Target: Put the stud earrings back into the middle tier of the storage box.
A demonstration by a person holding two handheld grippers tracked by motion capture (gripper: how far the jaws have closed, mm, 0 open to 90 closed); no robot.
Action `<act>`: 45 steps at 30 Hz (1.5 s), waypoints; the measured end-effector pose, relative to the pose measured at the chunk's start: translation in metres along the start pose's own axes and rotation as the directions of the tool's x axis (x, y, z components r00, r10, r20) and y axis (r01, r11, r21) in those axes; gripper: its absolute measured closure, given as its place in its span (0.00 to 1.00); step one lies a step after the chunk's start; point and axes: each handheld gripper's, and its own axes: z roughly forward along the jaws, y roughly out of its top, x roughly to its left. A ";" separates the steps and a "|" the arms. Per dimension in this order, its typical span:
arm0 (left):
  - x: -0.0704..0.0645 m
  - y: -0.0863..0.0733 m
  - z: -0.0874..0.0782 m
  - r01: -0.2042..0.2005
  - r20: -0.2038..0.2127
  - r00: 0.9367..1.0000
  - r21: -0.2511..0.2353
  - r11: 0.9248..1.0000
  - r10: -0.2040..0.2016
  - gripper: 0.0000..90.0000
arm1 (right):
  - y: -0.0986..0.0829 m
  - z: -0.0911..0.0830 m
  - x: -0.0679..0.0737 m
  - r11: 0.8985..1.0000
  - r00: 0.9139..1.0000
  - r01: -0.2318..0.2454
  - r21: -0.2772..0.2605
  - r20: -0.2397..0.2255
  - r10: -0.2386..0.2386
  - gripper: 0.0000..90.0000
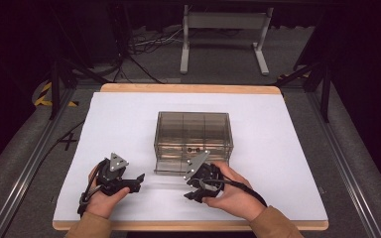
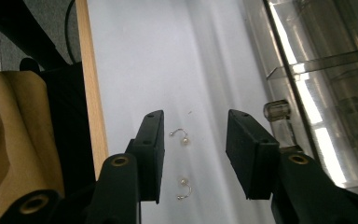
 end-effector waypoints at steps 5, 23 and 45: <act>0.000 0.000 0.000 -0.002 -0.001 1.000 0.000 1.000 0.002 0.10 | 0.000 0.009 0.002 1.000 1.000 0.008 0.025 -0.010 -0.008 0.67; 0.000 0.000 0.000 -0.002 0.000 1.000 0.000 1.000 0.002 0.10 | 0.000 0.034 0.002 0.993 0.999 0.050 0.106 -0.022 -0.048 0.79; -0.001 0.000 0.001 -0.002 0.003 1.000 0.001 1.000 0.002 0.10 | 0.004 0.044 0.012 0.982 0.997 0.075 0.172 -0.003 -0.076 0.96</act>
